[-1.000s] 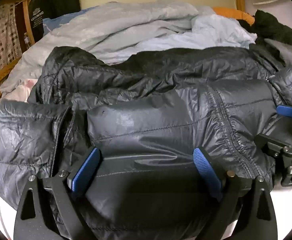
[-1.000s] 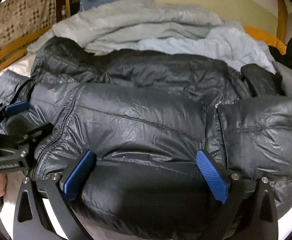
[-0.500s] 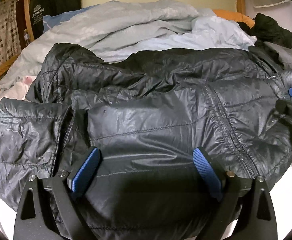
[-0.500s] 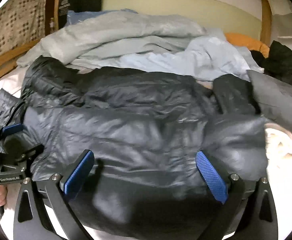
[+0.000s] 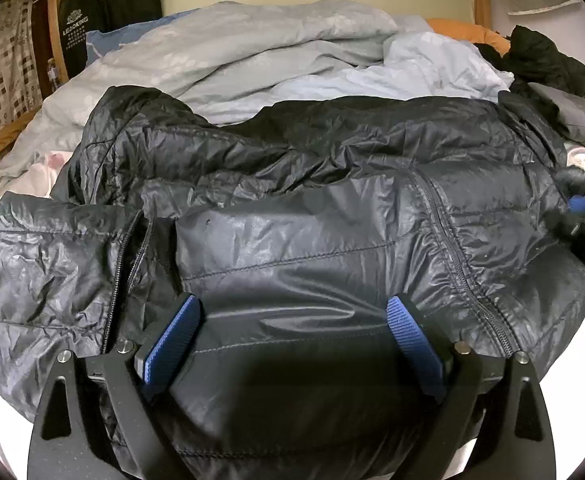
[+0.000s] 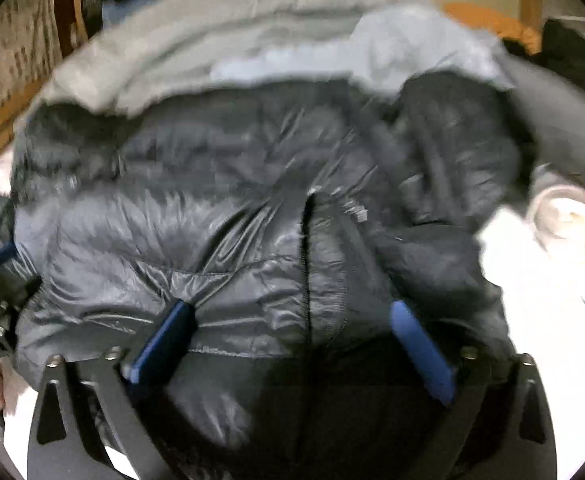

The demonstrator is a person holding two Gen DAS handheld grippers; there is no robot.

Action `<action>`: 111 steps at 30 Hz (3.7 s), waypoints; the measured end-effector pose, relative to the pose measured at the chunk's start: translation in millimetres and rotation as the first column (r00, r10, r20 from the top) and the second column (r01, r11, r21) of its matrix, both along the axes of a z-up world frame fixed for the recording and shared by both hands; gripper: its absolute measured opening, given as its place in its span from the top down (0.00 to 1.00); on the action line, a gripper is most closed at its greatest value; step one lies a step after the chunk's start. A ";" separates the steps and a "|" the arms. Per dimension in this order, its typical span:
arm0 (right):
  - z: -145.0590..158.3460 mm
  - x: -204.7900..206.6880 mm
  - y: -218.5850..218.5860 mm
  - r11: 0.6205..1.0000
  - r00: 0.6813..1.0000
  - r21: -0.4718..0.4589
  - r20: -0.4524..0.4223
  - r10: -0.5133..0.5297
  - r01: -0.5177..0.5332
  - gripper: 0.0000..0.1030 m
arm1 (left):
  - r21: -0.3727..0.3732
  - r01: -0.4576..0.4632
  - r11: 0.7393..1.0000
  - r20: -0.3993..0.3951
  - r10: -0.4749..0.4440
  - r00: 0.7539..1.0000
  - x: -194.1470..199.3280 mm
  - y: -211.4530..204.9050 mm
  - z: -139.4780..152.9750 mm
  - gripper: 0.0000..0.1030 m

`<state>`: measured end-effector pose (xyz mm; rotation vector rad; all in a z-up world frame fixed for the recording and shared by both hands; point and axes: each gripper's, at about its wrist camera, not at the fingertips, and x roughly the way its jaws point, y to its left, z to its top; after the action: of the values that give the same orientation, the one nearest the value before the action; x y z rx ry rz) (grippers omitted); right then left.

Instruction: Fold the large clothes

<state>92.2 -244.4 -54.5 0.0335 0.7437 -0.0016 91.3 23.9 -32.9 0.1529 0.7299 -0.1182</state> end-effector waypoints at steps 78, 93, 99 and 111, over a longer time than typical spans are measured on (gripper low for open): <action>56.3 -37.5 48.9 0.950 0.971 0.212 -0.009 0.239 -0.231 0.85 | -0.385 0.296 0.874 0.102 -0.278 0.955 -60.1 -32.2 24.5 1.00; 0.3 32.7 140.0 0.915 0.888 0.293 -0.286 0.360 -0.277 0.89 | -0.531 0.155 0.833 -0.133 -0.263 0.955 -19.3 -24.2 -24.1 0.98; -4.8 63.2 146.1 0.953 0.916 0.216 -0.293 0.273 -0.214 0.91 | -0.521 0.148 0.840 -0.141 -0.256 0.956 -21.0 -25.9 -24.3 0.98; -16.2 126.7 143.9 0.936 0.904 0.303 -0.326 0.277 -0.178 0.91 | -0.537 0.141 0.832 -0.150 -0.259 0.954 -18.8 -21.5 -24.5 0.98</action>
<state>218.9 -100.5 -70.6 0.2076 1.1150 0.3277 72.5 2.4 -57.4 -0.3131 0.8743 -0.5395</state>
